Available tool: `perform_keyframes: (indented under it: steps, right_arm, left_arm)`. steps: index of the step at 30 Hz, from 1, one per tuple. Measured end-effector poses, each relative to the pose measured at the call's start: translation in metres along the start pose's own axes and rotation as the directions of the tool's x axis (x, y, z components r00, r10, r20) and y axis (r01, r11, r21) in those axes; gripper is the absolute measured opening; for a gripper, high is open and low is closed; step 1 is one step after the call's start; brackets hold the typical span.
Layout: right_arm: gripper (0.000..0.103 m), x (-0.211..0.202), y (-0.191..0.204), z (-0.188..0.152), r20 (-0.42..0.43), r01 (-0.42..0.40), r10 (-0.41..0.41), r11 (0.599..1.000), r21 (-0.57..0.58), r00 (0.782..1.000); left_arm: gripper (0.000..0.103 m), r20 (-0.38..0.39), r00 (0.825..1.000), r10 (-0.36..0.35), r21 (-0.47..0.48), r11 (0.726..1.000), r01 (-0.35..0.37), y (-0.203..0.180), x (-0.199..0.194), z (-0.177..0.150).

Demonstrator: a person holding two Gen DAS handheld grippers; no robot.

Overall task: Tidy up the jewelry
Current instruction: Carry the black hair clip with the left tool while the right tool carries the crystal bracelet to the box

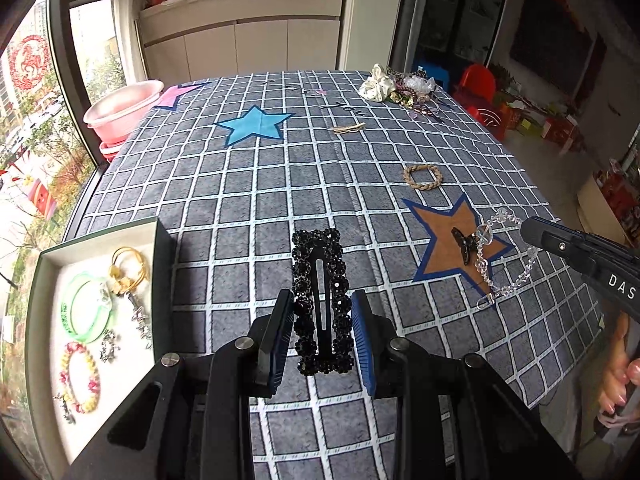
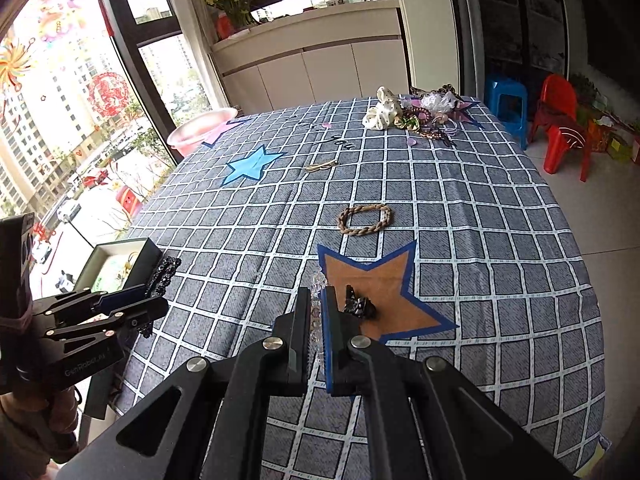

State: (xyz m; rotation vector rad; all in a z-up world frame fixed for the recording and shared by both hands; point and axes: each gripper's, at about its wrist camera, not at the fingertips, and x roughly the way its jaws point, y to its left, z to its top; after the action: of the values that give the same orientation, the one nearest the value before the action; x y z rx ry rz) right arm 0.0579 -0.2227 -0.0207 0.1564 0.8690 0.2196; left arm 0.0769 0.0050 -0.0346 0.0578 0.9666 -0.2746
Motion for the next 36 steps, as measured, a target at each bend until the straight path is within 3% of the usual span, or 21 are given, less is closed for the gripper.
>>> perform_keyframes:
  steps: [11, 21, 28, 36]
  right_arm:
    - [0.005, -0.005, 0.044, -0.009, -0.02, -0.038, 0.037, 0.999, -0.036, 0.999]
    - [0.005, -0.006, 0.124, 0.002, -0.026, -0.15, 0.147, 0.977, -0.152, 0.989]
    - [0.005, 0.002, 0.195, 0.002, -0.064, -0.258, 0.25, 0.934, -0.247, 0.966]
    - [0.005, 0.026, 0.273, -0.018, -0.181, -0.391, 0.349, 0.864, -0.318, 0.919]
  left_arm:
    - [0.037, 0.045, 0.998, 0.039, -0.089, 0.995, -0.034, 0.049, -0.036, -0.031]
    - [0.037, 0.082, 0.99, 0.119, -0.193, 0.976, -0.101, 0.108, -0.071, -0.063]
    - [0.037, 0.071, 0.983, 0.172, -0.242, 0.959, -0.15, 0.144, -0.09, -0.092]
    - [0.037, 0.025, 0.981, 0.191, -0.307, 0.936, -0.174, 0.173, -0.094, -0.126]
